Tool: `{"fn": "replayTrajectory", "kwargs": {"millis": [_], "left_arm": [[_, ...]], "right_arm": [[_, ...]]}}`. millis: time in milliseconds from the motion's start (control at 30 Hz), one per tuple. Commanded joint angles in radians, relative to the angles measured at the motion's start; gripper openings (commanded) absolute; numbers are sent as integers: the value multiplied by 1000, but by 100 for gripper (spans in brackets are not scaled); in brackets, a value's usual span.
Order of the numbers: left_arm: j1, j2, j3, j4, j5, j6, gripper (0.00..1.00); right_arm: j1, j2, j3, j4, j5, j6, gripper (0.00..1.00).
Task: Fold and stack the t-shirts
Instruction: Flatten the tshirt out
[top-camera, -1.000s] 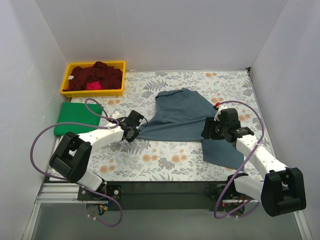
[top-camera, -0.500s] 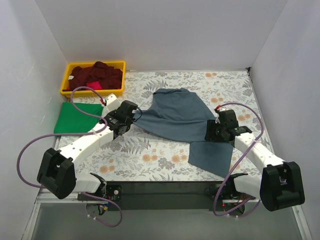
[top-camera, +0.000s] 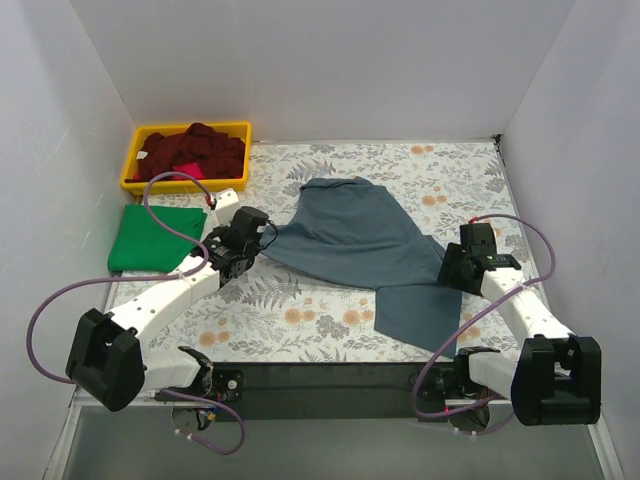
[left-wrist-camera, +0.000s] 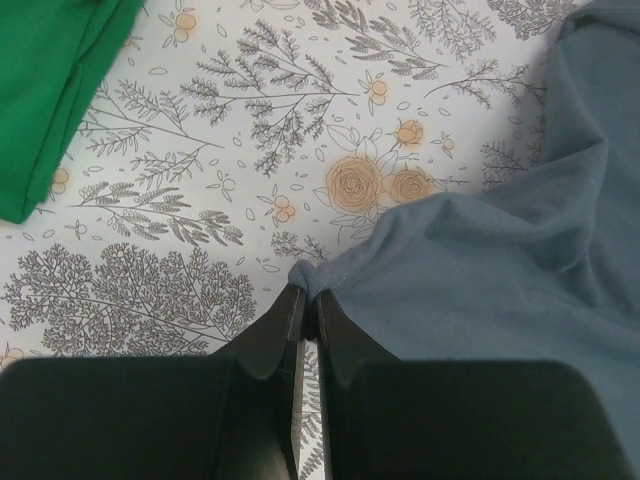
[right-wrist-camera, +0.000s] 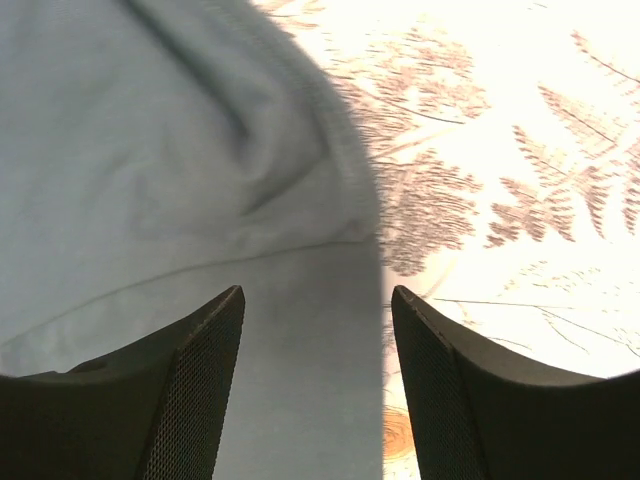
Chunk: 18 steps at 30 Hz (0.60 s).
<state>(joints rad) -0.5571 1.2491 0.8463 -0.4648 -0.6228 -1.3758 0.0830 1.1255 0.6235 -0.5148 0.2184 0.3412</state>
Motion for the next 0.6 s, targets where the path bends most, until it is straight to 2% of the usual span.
{"fn": "replayTrajectory", "kwargs": {"millis": [0, 133, 400, 567], "left_arm": [[14, -42, 25, 31, -18, 73, 0], [32, -60, -3, 40, 43, 69, 0], [54, -86, -10, 43, 75, 73, 0], [77, -91, -10, 41, 89, 69, 0]], "right_arm": [[-52, -3, -21, -21, 1, 21, 67], [-68, 29, -48, -25, -19, 39, 64], [-71, 68, -56, -86, -105, 81, 59], [-42, 150, -71, -25, -184, 84, 38]]}}
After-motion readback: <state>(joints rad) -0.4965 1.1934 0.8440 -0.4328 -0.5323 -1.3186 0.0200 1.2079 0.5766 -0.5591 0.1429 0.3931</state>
